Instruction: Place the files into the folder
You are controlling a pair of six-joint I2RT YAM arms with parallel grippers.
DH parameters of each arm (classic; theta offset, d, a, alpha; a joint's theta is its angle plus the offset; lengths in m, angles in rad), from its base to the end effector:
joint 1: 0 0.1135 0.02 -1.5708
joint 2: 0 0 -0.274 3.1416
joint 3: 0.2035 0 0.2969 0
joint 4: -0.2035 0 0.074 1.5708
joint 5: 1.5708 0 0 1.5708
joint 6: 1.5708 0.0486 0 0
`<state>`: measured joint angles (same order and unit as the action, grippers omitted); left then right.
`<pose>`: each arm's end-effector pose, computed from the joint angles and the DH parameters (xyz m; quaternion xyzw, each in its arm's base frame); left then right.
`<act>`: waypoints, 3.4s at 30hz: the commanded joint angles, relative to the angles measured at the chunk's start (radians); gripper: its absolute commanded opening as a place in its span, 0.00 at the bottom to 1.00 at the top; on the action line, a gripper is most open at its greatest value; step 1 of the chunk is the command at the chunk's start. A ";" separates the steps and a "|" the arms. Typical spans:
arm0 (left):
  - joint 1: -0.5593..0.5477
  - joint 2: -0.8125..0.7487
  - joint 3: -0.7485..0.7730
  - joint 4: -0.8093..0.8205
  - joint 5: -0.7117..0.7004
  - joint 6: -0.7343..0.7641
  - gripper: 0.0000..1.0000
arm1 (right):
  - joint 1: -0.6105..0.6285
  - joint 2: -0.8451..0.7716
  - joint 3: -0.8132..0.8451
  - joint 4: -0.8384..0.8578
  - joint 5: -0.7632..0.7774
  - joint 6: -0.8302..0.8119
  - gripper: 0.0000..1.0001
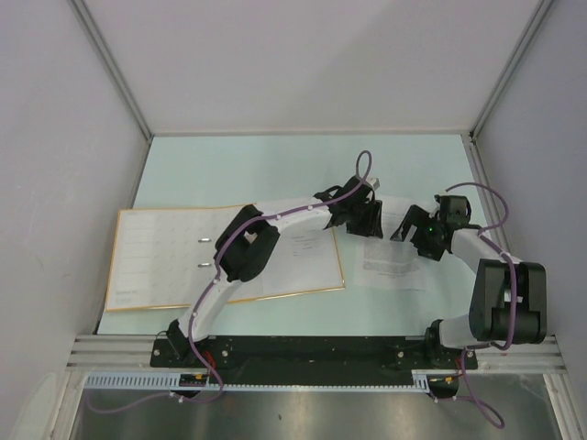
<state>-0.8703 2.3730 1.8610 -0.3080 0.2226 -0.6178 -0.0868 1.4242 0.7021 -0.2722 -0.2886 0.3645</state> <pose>0.3674 -0.4524 0.1251 0.1568 0.9121 -0.3228 0.1981 0.3036 -0.0125 0.1363 0.1724 0.9339 0.1755 0.2595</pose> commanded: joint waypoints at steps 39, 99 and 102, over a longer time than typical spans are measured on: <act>0.031 -0.207 -0.132 -0.083 0.015 0.061 0.61 | -0.067 -0.237 -0.119 0.025 -0.072 0.019 0.00; 0.306 -0.818 -0.833 -0.203 -0.560 0.081 0.46 | 0.573 0.223 -0.006 0.709 -0.142 0.439 0.00; 0.294 -0.779 -0.826 -0.192 -0.591 0.058 0.44 | 0.579 0.225 -0.006 0.709 -0.136 0.442 0.00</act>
<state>-0.5564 1.5566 0.9924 -0.5339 -0.3122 -0.5209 0.4854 1.6424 0.6994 0.3744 -0.4511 0.7940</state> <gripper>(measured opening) 0.450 0.009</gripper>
